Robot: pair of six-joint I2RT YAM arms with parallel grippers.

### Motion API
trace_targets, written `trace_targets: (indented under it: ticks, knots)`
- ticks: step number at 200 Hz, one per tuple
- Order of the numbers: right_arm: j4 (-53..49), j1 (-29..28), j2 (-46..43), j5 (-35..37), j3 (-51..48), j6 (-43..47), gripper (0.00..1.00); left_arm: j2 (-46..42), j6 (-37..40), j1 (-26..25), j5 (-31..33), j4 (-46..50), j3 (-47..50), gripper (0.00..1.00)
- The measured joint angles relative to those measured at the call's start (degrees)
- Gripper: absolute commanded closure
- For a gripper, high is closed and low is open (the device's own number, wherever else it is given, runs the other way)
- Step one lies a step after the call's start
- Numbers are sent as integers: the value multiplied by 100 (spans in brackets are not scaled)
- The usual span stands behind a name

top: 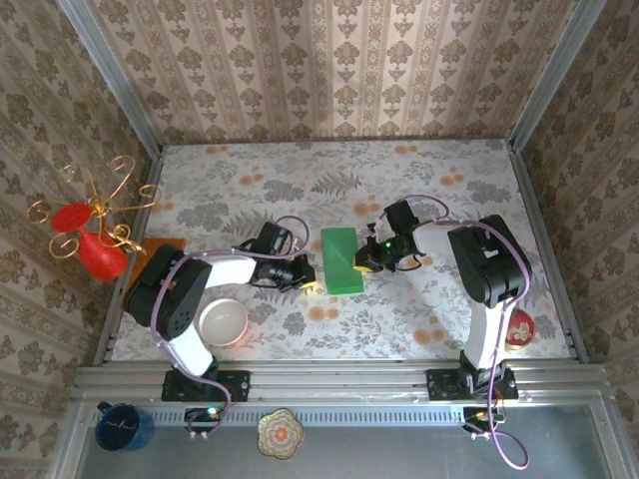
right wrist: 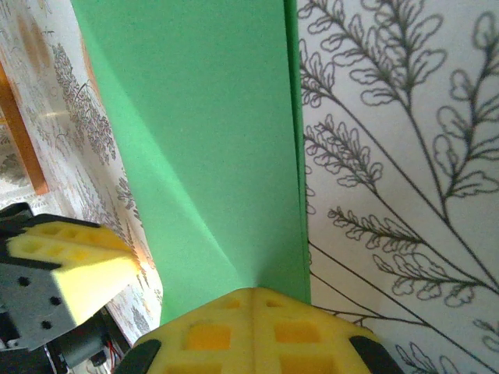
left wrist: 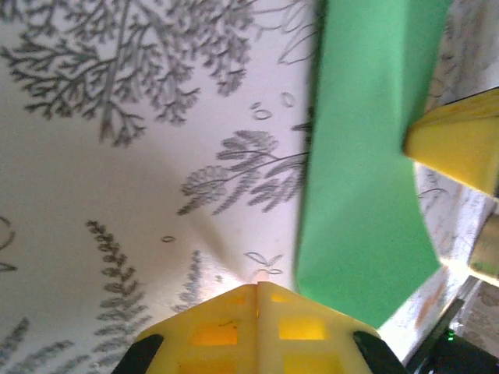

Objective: Fold a paper plane with a square sheet of paper (pick it up from the middle)
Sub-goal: First fold the square sheet of paper in half at the center of the table.

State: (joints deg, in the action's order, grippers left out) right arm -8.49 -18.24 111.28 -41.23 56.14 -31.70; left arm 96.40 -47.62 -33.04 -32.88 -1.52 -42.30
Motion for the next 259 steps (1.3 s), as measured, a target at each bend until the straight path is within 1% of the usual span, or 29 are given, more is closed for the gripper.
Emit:
trace_targets:
  ticks: [16, 33, 65, 87, 114, 127, 152, 174, 188, 218, 241, 259]
  knots:
    - [0, 0, 0, 0, 0, -2, 99, -39, -184, -116, -83, -160, -50, 98]
    - [2, 0, 0, 0, 0, -9, 99, 52, -319, -286, -160, -238, -315, 99]
    - [11, 0, 0, 0, -7, -17, 99, 669, -387, -476, -205, -400, -1102, 100]
    - [17, 0, -2, 0, -13, -17, 99, 984, -389, -476, -197, -444, -1215, 100]
    - [17, 0, -2, 0, -13, -17, 99, 1152, -398, -433, -186, -424, -1023, 100]
    - [17, 0, 0, 0, -13, -17, 99, 1132, -428, -376, -278, -608, -868, 100]
    - [17, 0, -2, 2, -15, -17, 99, 826, -426, -138, -356, -772, -393, 99]
    - [59, 0, -2, 2, -37, -17, 99, 498, -420, 129, -409, -697, -33, 99]
    - [61, 0, -7, 2, -39, -17, 99, 396, -422, 173, -426, -597, 39, 99]
    - [109, 0, -11, 2, -72, -20, 99, 326, -428, -151, -503, -455, -72, 99]
    - [164, 0, -17, 2, -105, -26, 99, 328, -472, -452, -538, -444, -385, 99]
    - [190, 2, -22, 2, -118, -42, 99, 387, -520, -573, -551, -503, -588, 99]
